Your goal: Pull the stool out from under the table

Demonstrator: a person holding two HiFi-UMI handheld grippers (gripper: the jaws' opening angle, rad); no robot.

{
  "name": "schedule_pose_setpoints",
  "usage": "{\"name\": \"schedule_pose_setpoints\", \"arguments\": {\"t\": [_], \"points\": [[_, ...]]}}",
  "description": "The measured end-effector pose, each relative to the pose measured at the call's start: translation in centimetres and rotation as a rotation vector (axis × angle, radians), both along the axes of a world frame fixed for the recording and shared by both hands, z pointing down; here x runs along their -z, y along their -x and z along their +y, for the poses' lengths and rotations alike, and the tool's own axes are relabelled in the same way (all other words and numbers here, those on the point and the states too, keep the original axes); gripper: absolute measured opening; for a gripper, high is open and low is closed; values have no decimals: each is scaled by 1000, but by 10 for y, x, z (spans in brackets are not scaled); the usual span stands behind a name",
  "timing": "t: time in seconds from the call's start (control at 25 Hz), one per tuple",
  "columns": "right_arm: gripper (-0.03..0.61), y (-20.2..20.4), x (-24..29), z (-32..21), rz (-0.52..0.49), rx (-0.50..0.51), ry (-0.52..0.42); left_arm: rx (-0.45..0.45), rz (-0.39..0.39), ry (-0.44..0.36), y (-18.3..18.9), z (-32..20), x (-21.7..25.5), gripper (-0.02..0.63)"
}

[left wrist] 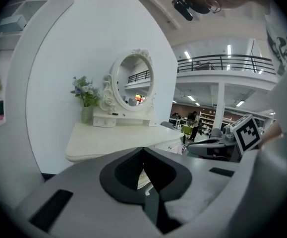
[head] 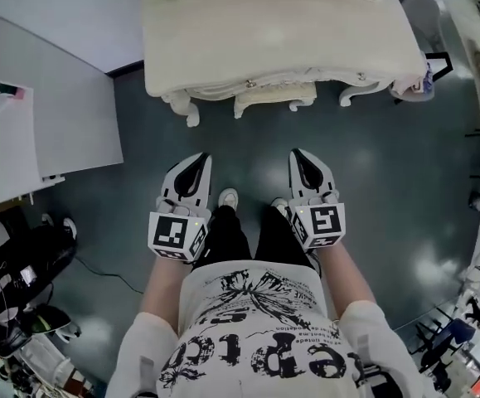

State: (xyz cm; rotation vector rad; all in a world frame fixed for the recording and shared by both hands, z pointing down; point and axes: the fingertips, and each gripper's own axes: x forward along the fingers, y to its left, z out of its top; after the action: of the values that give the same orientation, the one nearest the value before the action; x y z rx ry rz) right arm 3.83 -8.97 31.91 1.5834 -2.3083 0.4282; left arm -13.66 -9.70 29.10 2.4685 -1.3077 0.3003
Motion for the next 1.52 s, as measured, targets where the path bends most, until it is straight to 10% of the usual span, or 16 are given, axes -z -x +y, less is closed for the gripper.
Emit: {"name": "schedule_pose_setpoints", "arguments": {"t": [0.64,1.04,1.24,1.52], "points": [[15,24,-349,-82,-58,194,15,231,106,-213,-24,-54,-275,17],[20,42,-514,-122,-61,161,8,231,3,-254,-8,-78,-431,17],[290,64,-543,-145,-96,167,65,232,41,-194,0,-77,-455,17],[350,81,-570,-193,-79,103,66,209,-15,-261,13,-89,-466,17]]}}
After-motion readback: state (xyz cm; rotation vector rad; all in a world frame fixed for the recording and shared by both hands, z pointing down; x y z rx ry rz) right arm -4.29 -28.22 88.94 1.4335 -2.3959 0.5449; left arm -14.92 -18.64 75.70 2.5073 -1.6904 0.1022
